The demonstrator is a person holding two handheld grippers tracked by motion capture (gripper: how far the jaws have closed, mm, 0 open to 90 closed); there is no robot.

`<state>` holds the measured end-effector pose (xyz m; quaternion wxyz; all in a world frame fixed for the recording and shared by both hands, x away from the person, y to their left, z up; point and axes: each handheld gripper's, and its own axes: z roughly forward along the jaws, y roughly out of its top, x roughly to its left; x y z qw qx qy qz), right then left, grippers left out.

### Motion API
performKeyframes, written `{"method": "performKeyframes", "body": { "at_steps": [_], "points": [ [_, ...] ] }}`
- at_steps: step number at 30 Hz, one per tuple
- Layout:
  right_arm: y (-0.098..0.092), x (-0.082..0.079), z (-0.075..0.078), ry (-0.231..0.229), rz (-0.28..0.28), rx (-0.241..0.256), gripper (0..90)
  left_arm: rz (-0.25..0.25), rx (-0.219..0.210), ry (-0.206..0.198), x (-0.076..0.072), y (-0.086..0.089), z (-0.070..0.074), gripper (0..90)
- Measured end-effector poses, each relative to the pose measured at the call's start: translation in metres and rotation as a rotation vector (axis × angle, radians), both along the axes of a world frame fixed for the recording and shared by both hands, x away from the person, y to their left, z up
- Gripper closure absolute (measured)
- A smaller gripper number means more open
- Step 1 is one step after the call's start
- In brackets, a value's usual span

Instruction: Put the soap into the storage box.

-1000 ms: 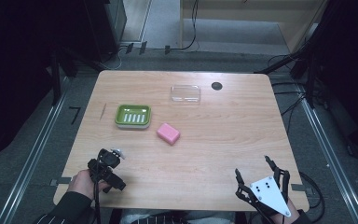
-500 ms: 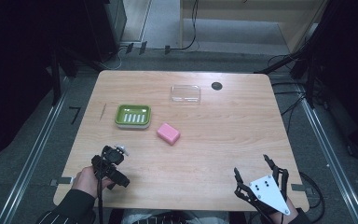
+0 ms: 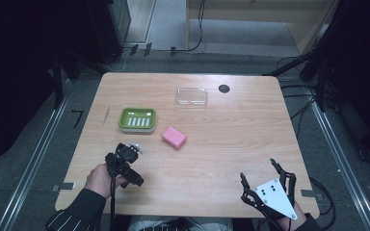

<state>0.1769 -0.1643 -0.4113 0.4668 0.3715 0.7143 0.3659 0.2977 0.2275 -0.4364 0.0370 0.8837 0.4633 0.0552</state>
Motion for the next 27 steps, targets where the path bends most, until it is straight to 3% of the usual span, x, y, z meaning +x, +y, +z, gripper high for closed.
{"method": "performKeyframes", "body": {
  "at_steps": [18,27],
  "points": [
    [0.001,0.000,0.000,-0.001,0.003,-0.002,13.0,-0.035,-0.026,-0.047,0.026,-0.029,0.008,6.2],
    [0.000,0.000,0.000,-0.002,0.002,-0.004,13.0,-0.053,-0.039,-0.047,0.041,-0.042,0.009,6.2]
  ]
}}
